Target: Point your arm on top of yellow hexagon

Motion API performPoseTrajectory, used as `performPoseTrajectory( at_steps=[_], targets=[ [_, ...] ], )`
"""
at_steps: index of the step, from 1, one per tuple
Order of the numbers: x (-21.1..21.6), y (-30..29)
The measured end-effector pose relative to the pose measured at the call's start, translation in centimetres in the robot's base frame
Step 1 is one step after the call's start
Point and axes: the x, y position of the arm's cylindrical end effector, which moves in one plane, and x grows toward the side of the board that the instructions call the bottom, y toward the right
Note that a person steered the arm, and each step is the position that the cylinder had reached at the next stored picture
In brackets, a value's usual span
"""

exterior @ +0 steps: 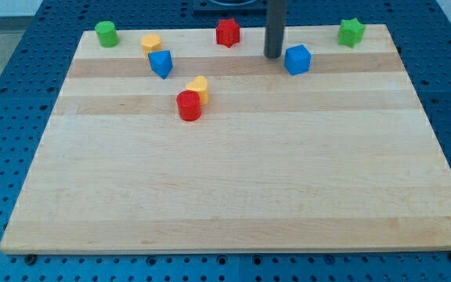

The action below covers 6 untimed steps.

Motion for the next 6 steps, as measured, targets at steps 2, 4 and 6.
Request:
performPoseTrajectory(
  at_steps=[2,4,6],
  targets=[
    [0.0,-6.5],
    [0.0,-11.7],
    [-0.5,-14.5]
  ],
)
